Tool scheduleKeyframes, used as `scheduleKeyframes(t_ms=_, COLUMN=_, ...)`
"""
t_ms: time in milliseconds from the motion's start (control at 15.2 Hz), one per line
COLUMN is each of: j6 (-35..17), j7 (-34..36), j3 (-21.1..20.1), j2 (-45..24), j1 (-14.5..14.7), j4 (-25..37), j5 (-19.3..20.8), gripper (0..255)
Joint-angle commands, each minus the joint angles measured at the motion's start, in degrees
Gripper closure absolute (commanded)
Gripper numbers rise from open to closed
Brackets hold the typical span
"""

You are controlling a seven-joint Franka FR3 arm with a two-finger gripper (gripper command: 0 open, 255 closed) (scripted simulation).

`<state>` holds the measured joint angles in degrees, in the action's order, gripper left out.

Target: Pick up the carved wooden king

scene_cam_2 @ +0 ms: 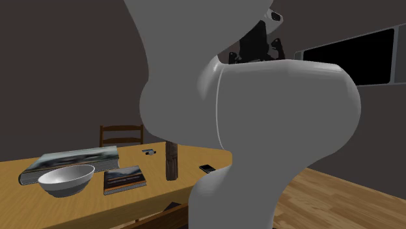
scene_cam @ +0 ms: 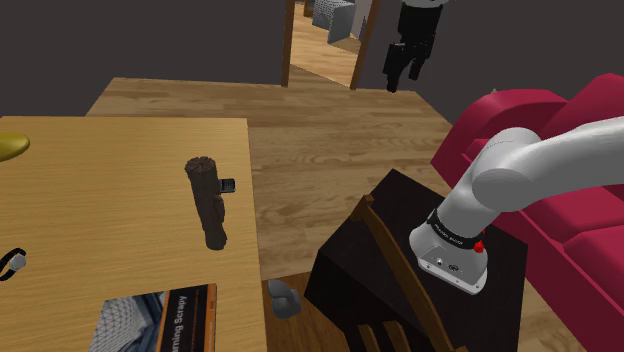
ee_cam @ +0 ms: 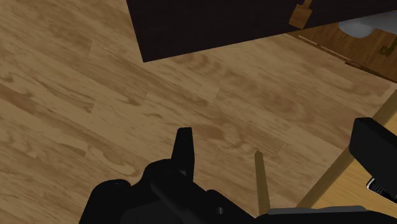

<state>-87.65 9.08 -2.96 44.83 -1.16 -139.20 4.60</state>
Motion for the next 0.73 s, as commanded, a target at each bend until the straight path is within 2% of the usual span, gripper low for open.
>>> scheduleKeyframes(t_ms=0, j6=0.0, j7=0.0, j3=0.0, j2=0.0, j1=0.0, j4=0.0, j5=0.0, gripper=0)
scheduleKeyframes(t_ms=660, j6=-10.8, j7=11.5, j3=-9.8, j2=-11.2, j1=3.9, j4=1.9, j5=-7.8, gripper=0)
